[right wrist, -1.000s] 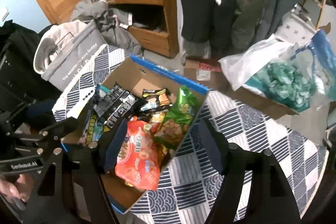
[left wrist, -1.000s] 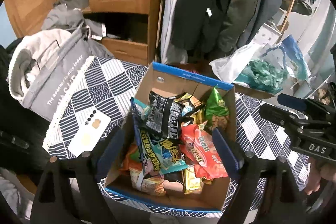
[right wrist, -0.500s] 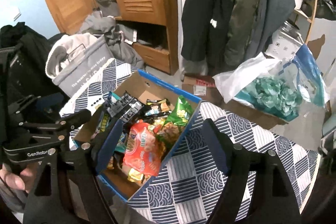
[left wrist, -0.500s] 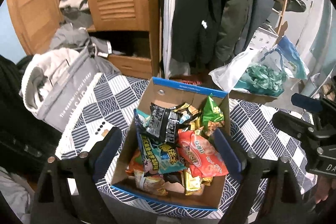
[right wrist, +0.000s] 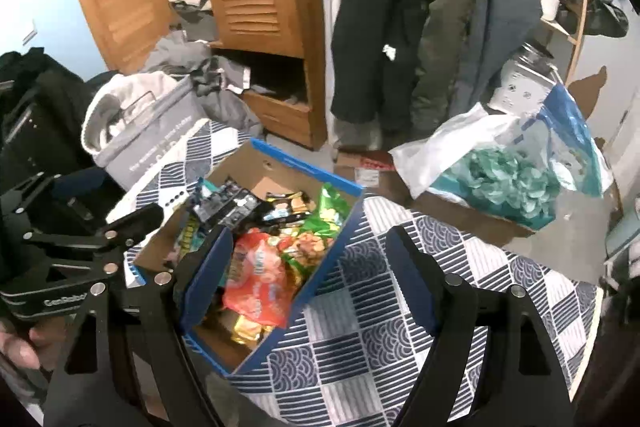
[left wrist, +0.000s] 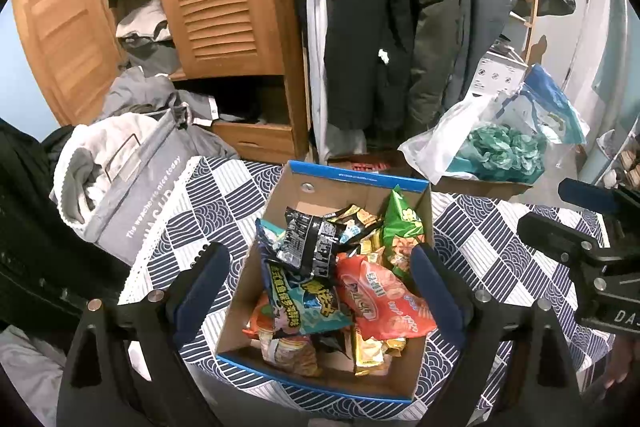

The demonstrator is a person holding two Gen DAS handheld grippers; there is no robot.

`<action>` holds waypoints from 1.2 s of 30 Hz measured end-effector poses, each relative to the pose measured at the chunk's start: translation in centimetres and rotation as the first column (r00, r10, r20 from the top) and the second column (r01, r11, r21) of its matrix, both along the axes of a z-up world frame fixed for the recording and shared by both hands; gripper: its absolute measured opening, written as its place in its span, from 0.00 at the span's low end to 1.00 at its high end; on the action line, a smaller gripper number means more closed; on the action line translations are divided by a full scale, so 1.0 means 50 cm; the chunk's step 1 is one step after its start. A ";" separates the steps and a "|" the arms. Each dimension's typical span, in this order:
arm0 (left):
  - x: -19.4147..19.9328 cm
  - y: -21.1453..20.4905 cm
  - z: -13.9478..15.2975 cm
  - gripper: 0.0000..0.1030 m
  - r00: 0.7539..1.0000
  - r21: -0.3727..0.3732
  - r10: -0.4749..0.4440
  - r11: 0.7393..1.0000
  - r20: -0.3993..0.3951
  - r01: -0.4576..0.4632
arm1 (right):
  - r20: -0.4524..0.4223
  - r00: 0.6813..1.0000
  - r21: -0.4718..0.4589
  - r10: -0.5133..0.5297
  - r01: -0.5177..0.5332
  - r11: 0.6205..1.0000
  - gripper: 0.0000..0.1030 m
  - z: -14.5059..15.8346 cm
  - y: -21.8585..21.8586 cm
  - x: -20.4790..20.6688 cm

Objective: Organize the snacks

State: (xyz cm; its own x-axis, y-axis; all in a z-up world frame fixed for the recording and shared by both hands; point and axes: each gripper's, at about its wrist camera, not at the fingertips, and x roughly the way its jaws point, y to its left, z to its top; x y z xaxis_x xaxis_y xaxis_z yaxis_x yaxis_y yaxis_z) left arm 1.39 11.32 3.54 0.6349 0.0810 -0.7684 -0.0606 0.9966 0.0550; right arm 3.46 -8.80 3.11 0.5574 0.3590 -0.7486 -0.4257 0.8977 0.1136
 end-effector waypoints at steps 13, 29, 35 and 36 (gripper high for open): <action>0.000 0.005 -0.003 0.90 1.000 0.006 0.004 1.000 -0.010 -0.004 | -0.013 1.000 -0.009 -0.007 0.007 1.000 0.76 -0.013 -0.003 0.005; 0.002 0.009 -0.001 0.90 1.000 0.002 0.010 1.000 -0.008 -0.010 | -0.013 1.000 -0.011 -0.001 0.001 1.000 0.76 -0.016 0.002 0.004; 0.000 0.006 0.000 0.90 1.000 0.002 0.011 1.000 -0.008 -0.010 | -0.013 1.000 -0.011 -0.002 0.002 1.000 0.76 -0.016 0.003 0.003; 0.000 0.006 0.000 0.90 1.000 0.002 0.011 1.000 -0.008 -0.011 | -0.014 1.000 -0.012 -0.002 0.002 1.000 0.76 -0.017 0.005 0.004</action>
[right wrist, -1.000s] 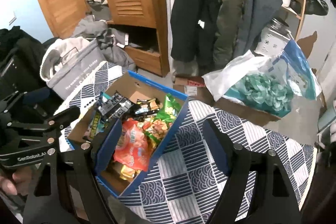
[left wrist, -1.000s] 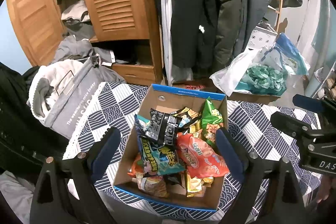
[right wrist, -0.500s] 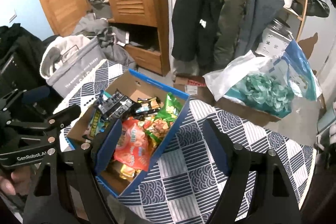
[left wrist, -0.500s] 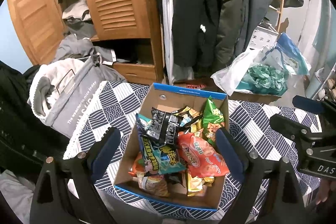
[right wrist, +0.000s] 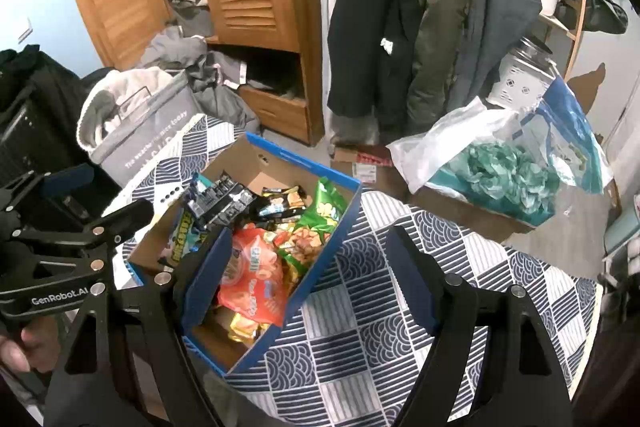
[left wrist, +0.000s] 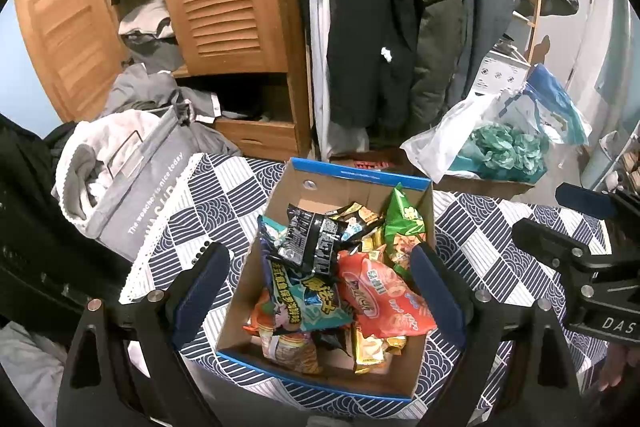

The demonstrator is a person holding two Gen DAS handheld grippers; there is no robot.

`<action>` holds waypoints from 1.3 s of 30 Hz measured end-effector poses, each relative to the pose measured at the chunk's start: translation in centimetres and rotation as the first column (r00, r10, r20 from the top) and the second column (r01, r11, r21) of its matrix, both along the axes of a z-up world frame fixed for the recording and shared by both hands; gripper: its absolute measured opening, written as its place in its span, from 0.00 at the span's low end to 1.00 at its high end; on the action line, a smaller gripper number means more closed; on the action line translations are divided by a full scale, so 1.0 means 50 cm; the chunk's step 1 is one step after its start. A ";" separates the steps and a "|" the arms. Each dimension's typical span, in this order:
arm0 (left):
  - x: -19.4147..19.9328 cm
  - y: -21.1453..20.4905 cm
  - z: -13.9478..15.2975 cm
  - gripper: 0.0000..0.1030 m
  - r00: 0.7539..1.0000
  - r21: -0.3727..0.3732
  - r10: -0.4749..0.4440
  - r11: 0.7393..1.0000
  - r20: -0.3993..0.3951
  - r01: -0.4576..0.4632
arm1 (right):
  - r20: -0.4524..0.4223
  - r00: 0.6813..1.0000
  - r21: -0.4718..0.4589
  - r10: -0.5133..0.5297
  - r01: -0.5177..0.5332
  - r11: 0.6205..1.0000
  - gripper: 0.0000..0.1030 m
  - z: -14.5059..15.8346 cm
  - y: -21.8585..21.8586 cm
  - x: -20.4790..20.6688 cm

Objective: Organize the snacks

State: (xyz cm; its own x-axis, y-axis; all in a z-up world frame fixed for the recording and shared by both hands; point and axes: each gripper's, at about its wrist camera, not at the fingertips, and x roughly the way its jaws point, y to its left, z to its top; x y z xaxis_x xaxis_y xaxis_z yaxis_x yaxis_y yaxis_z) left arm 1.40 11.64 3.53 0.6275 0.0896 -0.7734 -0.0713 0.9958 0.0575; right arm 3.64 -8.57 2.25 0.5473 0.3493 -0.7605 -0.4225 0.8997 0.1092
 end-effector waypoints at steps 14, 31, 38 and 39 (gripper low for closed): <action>-0.005 -0.005 0.003 0.90 1.000 -0.001 0.013 1.000 0.007 -0.013 | -0.001 1.000 -0.002 0.001 -0.001 1.000 0.76 0.000 0.000 -0.001; -0.010 -0.001 0.009 0.90 1.000 0.001 0.027 1.000 0.009 -0.027 | 0.000 1.000 -0.002 0.001 -0.001 1.000 0.76 0.001 0.002 -0.002; -0.012 0.000 0.012 0.90 0.999 0.000 0.043 0.999 -0.001 -0.043 | 0.000 1.000 -0.002 0.001 -0.001 1.000 0.76 0.001 0.002 -0.002; -0.012 -0.003 0.012 0.90 0.999 0.004 0.042 0.999 -0.001 -0.042 | 0.000 1.000 -0.002 0.000 0.000 1.000 0.76 0.001 0.001 -0.002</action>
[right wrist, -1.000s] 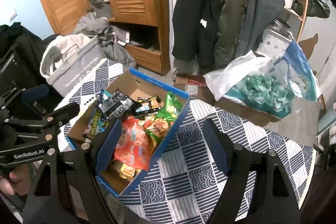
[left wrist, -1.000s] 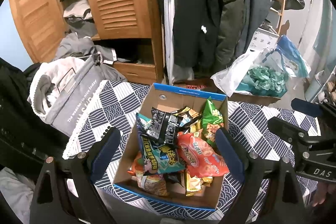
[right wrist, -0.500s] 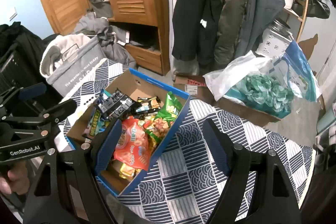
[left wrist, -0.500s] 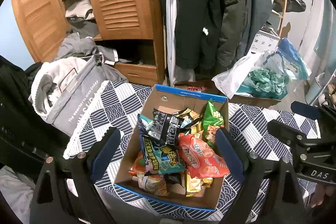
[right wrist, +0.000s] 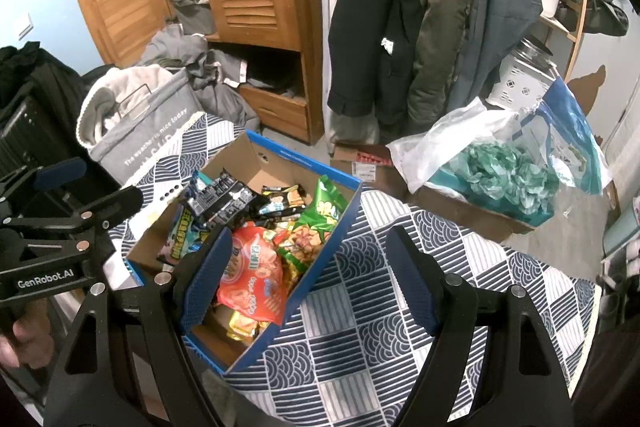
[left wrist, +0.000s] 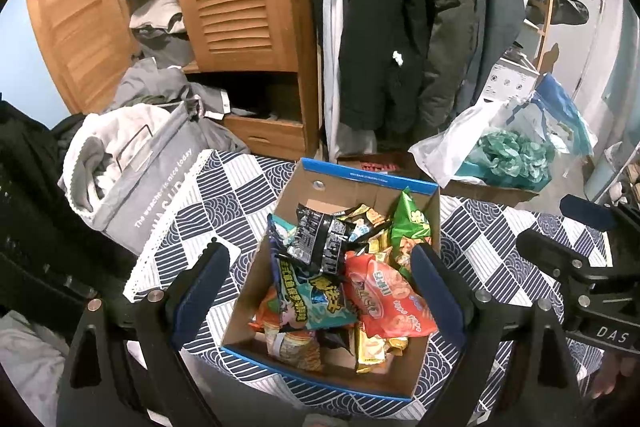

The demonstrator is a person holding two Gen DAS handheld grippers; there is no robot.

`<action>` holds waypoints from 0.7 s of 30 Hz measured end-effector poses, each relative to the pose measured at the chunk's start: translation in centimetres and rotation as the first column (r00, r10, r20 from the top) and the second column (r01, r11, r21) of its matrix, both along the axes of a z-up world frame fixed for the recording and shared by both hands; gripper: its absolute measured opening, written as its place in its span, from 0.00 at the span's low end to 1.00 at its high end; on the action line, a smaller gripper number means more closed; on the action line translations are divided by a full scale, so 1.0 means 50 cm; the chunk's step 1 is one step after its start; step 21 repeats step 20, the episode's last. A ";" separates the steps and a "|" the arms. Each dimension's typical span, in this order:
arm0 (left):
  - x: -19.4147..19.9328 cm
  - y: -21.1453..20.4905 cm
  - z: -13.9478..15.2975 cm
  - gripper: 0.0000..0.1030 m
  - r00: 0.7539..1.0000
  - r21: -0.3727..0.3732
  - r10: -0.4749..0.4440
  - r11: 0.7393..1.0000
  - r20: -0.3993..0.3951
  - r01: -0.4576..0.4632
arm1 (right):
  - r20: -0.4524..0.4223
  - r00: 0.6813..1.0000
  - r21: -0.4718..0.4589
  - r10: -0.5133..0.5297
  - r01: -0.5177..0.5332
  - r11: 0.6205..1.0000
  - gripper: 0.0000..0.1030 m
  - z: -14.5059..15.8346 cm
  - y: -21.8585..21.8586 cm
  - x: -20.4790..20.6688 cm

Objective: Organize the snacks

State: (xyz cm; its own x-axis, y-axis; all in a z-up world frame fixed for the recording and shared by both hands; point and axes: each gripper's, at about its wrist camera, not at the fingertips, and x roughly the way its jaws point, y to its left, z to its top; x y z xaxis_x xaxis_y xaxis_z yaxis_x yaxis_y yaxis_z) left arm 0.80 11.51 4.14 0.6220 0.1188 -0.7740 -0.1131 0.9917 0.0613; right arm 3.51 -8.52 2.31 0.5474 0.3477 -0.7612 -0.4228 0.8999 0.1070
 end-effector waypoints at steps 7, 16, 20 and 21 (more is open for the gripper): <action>-0.004 -0.002 -0.007 0.90 1.000 0.001 -0.001 1.000 -0.008 0.001 | 0.001 1.000 0.000 0.000 0.000 1.000 0.76 0.000 0.000 -0.001; -0.007 -0.004 -0.012 0.90 1.000 -0.003 -0.010 1.000 -0.007 0.010 | 0.000 1.000 0.000 0.000 0.000 1.000 0.76 0.001 0.000 -0.001; -0.009 -0.007 -0.015 0.90 1.000 -0.006 -0.012 1.000 -0.008 0.012 | 0.001 1.000 -0.001 0.001 -0.001 1.000 0.76 0.000 0.001 -0.001; -0.009 -0.007 -0.015 0.90 1.000 -0.006 -0.012 1.000 -0.008 0.012 | 0.001 1.000 -0.001 0.001 -0.001 1.000 0.76 0.000 0.001 -0.001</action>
